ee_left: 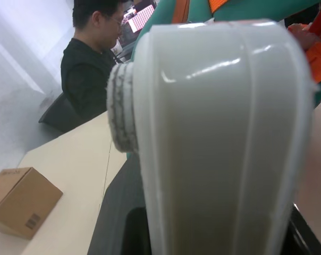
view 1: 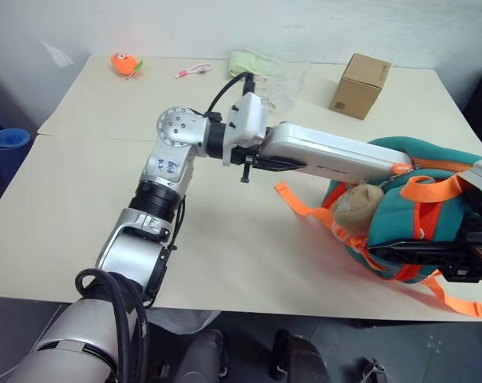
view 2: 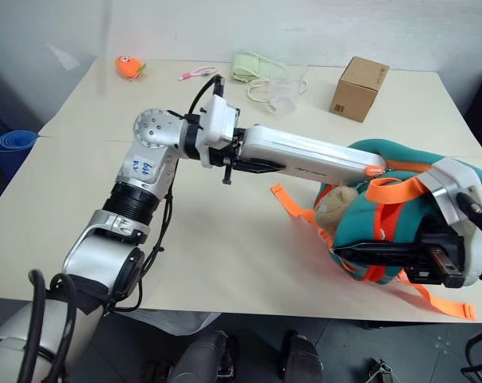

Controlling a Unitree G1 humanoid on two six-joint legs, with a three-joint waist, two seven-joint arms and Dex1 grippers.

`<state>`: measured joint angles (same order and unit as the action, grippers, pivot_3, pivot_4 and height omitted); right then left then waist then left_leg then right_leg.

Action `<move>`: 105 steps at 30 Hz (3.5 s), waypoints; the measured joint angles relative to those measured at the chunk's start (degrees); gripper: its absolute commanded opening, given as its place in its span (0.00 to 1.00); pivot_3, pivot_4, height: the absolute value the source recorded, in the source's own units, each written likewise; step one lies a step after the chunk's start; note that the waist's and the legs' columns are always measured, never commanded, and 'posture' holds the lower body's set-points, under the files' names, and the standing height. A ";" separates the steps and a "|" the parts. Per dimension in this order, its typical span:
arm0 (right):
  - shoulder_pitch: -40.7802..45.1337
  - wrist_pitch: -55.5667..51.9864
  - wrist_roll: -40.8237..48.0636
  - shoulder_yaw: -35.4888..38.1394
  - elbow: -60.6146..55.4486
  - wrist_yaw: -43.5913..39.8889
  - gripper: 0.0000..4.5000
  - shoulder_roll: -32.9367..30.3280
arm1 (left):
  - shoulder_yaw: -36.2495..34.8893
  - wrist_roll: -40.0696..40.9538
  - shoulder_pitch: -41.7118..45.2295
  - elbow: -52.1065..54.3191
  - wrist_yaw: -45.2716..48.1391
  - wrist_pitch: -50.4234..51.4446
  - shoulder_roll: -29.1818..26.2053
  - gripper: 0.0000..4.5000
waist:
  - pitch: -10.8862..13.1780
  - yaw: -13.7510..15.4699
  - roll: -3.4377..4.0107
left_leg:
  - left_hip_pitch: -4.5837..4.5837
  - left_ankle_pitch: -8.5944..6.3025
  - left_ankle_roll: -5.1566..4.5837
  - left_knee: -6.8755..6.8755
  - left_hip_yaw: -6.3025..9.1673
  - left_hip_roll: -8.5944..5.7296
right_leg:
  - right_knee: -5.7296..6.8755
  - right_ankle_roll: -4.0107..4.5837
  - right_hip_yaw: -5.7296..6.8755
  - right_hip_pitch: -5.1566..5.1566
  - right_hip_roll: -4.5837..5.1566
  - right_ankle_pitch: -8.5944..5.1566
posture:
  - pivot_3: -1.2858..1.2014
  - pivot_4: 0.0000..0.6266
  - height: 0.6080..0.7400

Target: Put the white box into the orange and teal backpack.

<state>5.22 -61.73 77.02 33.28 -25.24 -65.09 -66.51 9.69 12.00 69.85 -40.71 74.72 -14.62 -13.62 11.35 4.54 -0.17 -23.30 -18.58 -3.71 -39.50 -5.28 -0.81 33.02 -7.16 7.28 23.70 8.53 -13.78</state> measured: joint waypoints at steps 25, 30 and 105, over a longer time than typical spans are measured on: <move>-6.62 -2.90 5.65 8.74 -3.69 2.98 0.00 0.01 | -2.53 -0.17 1.72 -4.09 6.09 2.66 3.76 0.27 | 0.01 -0.20 -0.01 | -0.01 -0.16 -0.19 -0.55 -0.02 0.05 | 0.36 -0.05 0.00 -0.07 0.07 0.03 | 0.52 0.24 1.00; -6.83 -2.10 3.66 7.60 -3.84 1.98 0.00 0.40 | -3.64 1.29 4.16 -3.96 7.00 7.45 5.61 0.27 | 0.00 -0.55 0.00 | 0.01 -0.16 -0.19 -0.56 -0.03 0.07 | 0.43 -0.06 -0.02 -0.07 0.04 0.04 | 0.52 0.24 1.00; -12.89 6.33 8.25 7.49 -10.93 13.63 0.00 6.71 | 2.57 19.69 -14.87 42.30 -4.18 53.62 -2.29 0.60 | -0.04 -1.60 0.09 | 0.24 -0.07 -0.01 -0.67 -0.03 0.17 | 0.61 -0.01 -0.59 -0.21 -0.08 0.03 | 0.52 0.24 1.00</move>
<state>-7.67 -55.40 85.27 40.77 -36.16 -51.46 -59.80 12.26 31.68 54.98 1.59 70.54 39.00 -15.92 11.32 2.93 -0.09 -23.06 -18.65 -3.72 -40.17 -5.32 -0.64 33.63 -7.17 6.69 23.48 8.45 -13.74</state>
